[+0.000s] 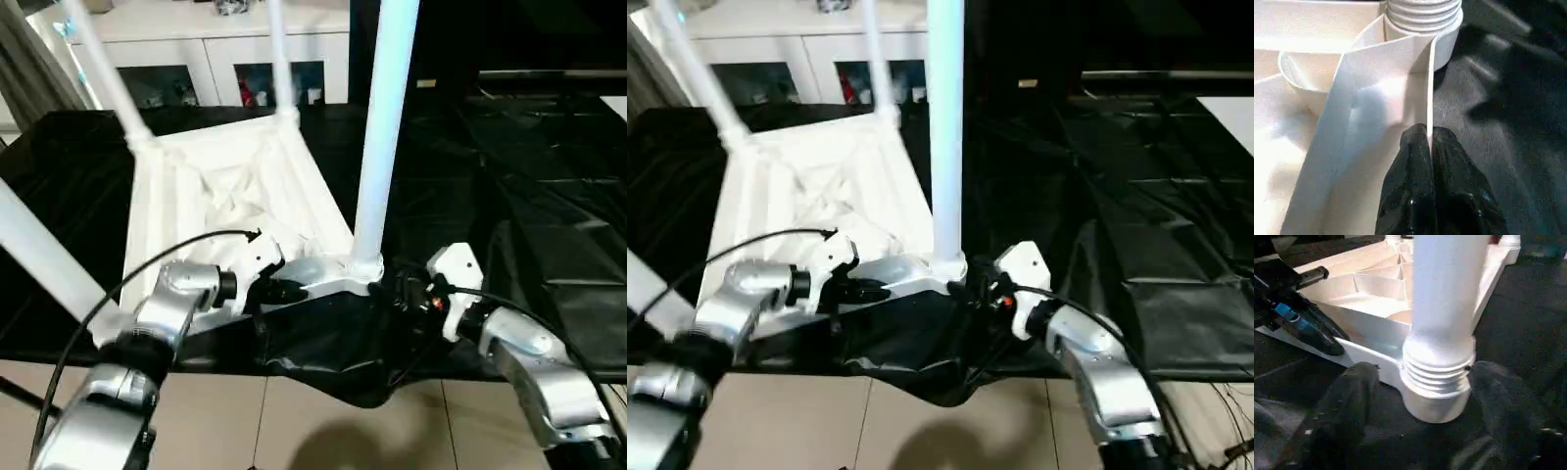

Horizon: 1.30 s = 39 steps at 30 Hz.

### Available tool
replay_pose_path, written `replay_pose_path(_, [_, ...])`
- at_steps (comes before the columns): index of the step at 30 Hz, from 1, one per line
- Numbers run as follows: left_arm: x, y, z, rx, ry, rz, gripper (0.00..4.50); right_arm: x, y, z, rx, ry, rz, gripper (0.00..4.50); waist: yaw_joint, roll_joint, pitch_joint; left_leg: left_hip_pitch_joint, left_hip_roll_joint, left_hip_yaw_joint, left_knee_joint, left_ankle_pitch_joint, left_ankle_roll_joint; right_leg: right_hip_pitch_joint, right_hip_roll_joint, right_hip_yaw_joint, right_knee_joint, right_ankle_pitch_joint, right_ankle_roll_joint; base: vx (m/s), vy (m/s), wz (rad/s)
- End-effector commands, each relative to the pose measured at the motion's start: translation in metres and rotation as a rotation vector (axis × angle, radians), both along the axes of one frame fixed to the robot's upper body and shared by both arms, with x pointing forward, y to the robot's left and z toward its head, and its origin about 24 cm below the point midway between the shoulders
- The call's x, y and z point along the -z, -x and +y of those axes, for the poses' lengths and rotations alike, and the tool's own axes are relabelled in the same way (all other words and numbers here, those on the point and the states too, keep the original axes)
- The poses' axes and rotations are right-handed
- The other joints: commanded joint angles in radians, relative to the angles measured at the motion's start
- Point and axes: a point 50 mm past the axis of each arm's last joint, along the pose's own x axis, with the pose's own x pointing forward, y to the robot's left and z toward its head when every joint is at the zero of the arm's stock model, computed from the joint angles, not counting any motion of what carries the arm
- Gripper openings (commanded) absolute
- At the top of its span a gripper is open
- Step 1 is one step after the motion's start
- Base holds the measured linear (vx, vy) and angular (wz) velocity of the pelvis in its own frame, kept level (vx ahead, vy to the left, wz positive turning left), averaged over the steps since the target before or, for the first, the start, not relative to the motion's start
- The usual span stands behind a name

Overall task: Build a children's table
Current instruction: Pick table leg

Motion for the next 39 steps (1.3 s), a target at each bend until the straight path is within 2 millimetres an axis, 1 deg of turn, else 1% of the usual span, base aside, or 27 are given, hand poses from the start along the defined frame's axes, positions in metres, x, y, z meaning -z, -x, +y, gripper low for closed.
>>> replay_pose_path(1, [0.015,0.009,0.000,-0.037,0.035,0.066,0.00,-0.002,-0.005,0.005,-0.024,0.010,-0.023,3.76,0.003,-0.032,-0.056,-0.004,0.019,0.004,-0.064,-0.080,0.063,0.053,-0.058,0.023,-0.075,-0.060,-0.222,0.000,0.000,0.00])
replay_pose_path(2, [0.016,0.010,0.000,-0.033,0.023,0.068,0.00,-0.002,-0.008,0.006,-0.015,0.031,-0.040,3.87,0.003,-0.034,-0.056,-0.003,0.019,0.006,-0.063,-0.077,0.065,0.052,-0.056,0.024,-0.075,-0.057,-0.220,0.000,0.000,0.00])
replay_pose_path(4, [0.017,0.012,0.000,-0.028,0.012,0.072,0.00,-0.002,-0.010,0.006,-0.004,0.044,-0.051,3.93,0.003,-0.032,-0.056,-0.003,0.018,0.006,-0.062,-0.071,0.066,0.051,-0.057,0.024,-0.075,-0.054,-0.213,0.000,0.000,0.00])
replay_pose_path(5, [0.021,0.015,0.001,-0.015,-0.033,0.077,0.00,-0.002,-0.017,0.008,-0.003,0.063,-0.072,3.93,0.002,-0.038,-0.059,-0.005,0.018,0.005,-0.062,-0.054,0.068,0.053,-0.059,0.023,-0.070,-0.029,-0.214,0.000,0.000,0.00])
replay_pose_path(6, [0.021,0.016,0.001,-0.013,-0.044,0.078,0.00,-0.002,-0.019,0.008,-0.001,0.067,-0.076,3.93,-0.001,-0.036,-0.058,-0.007,0.017,0.005,-0.062,-0.053,0.067,0.053,-0.058,0.022,-0.070,-0.028,-0.215,0.000,0.000,0.00])
replay_pose_path(8, [0.023,0.018,0.002,-0.014,-0.069,0.078,0.00,-0.003,-0.023,0.008,0.005,0.069,-0.082,3.93,-0.002,-0.039,-0.059,-0.005,0.017,0.007,-0.061,-0.057,0.070,0.053,-0.057,0.023,-0.070,-0.020,-0.219,0.000,0.000,0.00])
replay_pose_path(9, [0.024,0.020,0.002,-0.013,-0.096,0.082,0.00,-0.003,-0.026,0.008,0.001,0.064,-0.084,3.93,-0.003,-0.041,-0.059,-0.005,0.018,0.007,-0.061,-0.053,0.075,0.053,-0.058,0.023,-0.068,-0.008,-0.219,0.000,0.000,0.00])
replay_pose_path(10, [0.025,0.021,0.002,-0.011,-0.108,0.085,0.00,-0.004,-0.027,0.008,-0.004,0.061,-0.084,3.93,-0.005,-0.048,-0.060,-0.005,0.019,0.007,-0.061,-0.054,0.078,0.053,-0.059,0.022,-0.068,-0.003,-0.222,0.000,0.000,0.00])
replay_pose_path(11, [0.025,0.021,0.002,-0.011,-0.108,0.085,0.00,-0.004,-0.027,0.008,-0.004,0.061,-0.084,3.93,-0.006,-0.043,-0.059,-0.003,0.019,0.007,-0.062,-0.053,0.081,0.051,-0.057,0.022,-0.069,-0.006,-0.223,0.000,0.000,0.00])
replay_pose_path(12, [0.025,0.022,0.002,-0.014,-0.116,0.088,0.00,-0.004,-0.028,0.009,-0.015,0.060,-0.086,3.93,-0.006,-0.046,-0.059,-0.001,0.020,0.008,-0.062,-0.054,0.082,0.051,-0.057,0.022,-0.069,0.000,-0.224,0.000,0.000,0.00])
replay_pose_path(13, [0.025,0.022,0.001,-0.021,-0.117,0.092,0.00,-0.005,-0.030,0.009,-0.035,0.060,-0.086,3.93,-0.007,-0.049,-0.059,-0.002,0.021,0.007,-0.062,-0.056,0.084,0.053,-0.057,0.022,-0.066,0.016,-0.231,0.000,0.000,0.00])
replay_pose_path(14, [0.025,0.022,0.001,-0.025,-0.118,0.095,0.00,-0.005,-0.030,0.010,-0.047,0.058,-0.083,3.93,-0.007,-0.049,-0.059,-0.001,0.021,0.007,-0.062,-0.058,0.084,0.053,-0.057,0.021,-0.066,0.020,-0.234,0.000,0.000,0.00])
replay_pose_path(16, [0.024,0.021,0.001,-0.025,-0.121,0.101,0.00,-0.004,-0.031,0.011,-0.064,0.055,-0.078,3.93,-0.008,-0.051,-0.060,-0.001,0.020,0.007,-0.062,-0.053,0.088,0.053,-0.056,0.021,-0.064,0.045,-0.242,0.000,0.000,0.00])
replay_pose_path(17, [0.024,0.022,0.001,-0.021,-0.120,0.104,0.00,-0.004,-0.032,0.011,-0.077,0.052,-0.073,3.93,-0.010,-0.052,-0.060,-0.001,0.019,0.008,-0.061,-0.062,0.090,0.054,-0.056,0.021,-0.065,0.052,-0.251,0.000,0.000,0.00])
replay_pose_path(18, [0.023,0.023,0.000,-0.008,-0.115,0.117,0.00,-0.002,-0.032,0.012,-0.103,0.052,-0.062,3.93,-0.010,-0.054,-0.059,-0.001,0.019,0.008,-0.062,-0.065,0.090,0.054,-0.056,0.021,-0.065,0.051,-0.252,0.000,0.000,0.00])
replay_pose_path(22, [0.022,0.025,-0.003,0.028,-0.114,0.131,0.00,0.002,-0.033,0.012,-0.130,0.057,-0.044,3.93,-0.009,-0.053,-0.062,0.001,0.021,0.008,-0.061,-0.064,0.092,0.055,-0.057,0.021,-0.063,0.070,-0.264,0.000,0.000,0.00])
replay_pose_path(23, [0.021,0.025,-0.003,0.031,-0.114,0.132,0.00,0.003,-0.033,0.012,-0.130,0.057,-0.044,3.93,-0.010,-0.056,-0.061,0.000,0.020,0.008,-0.061,-0.062,0.094,0.056,-0.056,0.020,-0.063,0.079,-0.266,0.000,0.000,0.00])
replay_pose_path(24, [0.020,0.027,-0.005,0.055,-0.118,0.135,0.00,0.004,-0.036,0.012,-0.130,0.057,-0.042,3.93,-0.010,-0.052,-0.062,0.000,0.021,0.007,-0.062,-0.065,0.093,0.056,-0.057,0.019,-0.062,0.076,-0.268,0.000,0.000,0.00])
replay_pose_path(28, [0.020,0.029,-0.007,0.085,-0.128,0.142,0.00,0.005,-0.043,0.013,-0.131,0.046,-0.040,3.93,-0.011,-0.053,-0.063,0.002,0.022,0.009,-0.062,-0.079,0.091,0.054,-0.058,0.019,-0.063,0.064,-0.285,0.000,0.000,0.00])
replay_pose_path(29, [0.019,0.030,-0.007,0.088,-0.130,0.143,0.00,0.005,-0.044,0.013,-0.131,0.045,-0.039,3.93,-0.011,-0.055,-0.062,0.001,0.022,0.009,-0.062,-0.073,0.093,0.055,-0.057,0.019,-0.063,0.069,-0.285,0.000,0.000,0.00])
replay_pose_path(30, [0.019,0.030,-0.007,0.091,-0.131,0.143,0.00,0.005,-0.045,0.013,-0.132,0.043,-0.039,3.93,-0.009,-0.053,-0.064,0.003,0.023,0.008,-0.060,-0.060,0.096,0.055,-0.057,0.019,-0.060,0.089,-0.287,0.000,0.000,0.00])
replay_pose_path(32, [0.018,0.030,-0.007,0.099,-0.138,0.141,0.00,0.005,-0.047,0.014,-0.137,0.038,-0.039,3.93,-0.007,-0.054,-0.065,0.002,0.022,0.009,-0.058,-0.051,0.102,0.055,-0.057,0.019,-0.058,0.110,-0.290,0.000,0.000,0.00])
replay_pose_path(33, [0.018,0.030,-0.007,0.105,-0.143,0.140,0.00,0.005,-0.048,0.014,-0.143,0.034,-0.038,3.77,-0.007,-0.055,-0.064,0.002,0.022,0.009,-0.059,-0.050,0.103,0.056,-0.057,0.018,-0.058,0.111,-0.290,0.000,0.000,0.00])
replay_pose_path(34, [0.017,0.030,-0.007,0.105,-0.145,0.138,0.00,0.005,-0.048,0.014,-0.148,0.033,-0.036,3.77,-0.007,-0.055,-0.064,0.002,0.022,0.009,-0.059,-0.053,0.104,0.056,-0.057,0.018,-0.058,0.109,-0.290,0.000,0.000,0.00])
replay_pose_path(37, [0.016,0.028,-0.004,0.100,-0.158,0.128,0.00,0.007,-0.050,0.016,-0.173,0.034,-0.030,3.51,-0.008,-0.059,-0.062,0.000,0.022,0.009,-0.060,-0.057,0.107,0.057,-0.057,0.018,-0.059,0.097,-0.291,0.000,0.000,0.00])
replay_pose_path(39, [0.015,0.027,-0.003,0.092,-0.164,0.122,0.00,0.008,-0.050,0.016,-0.184,0.039,-0.028,3.30,-0.008,-0.060,-0.061,0.001,0.023,0.009,-0.061,-0.062,0.105,0.056,-0.058,0.017,-0.059,0.086,-0.290,0.000,0.000,0.00])
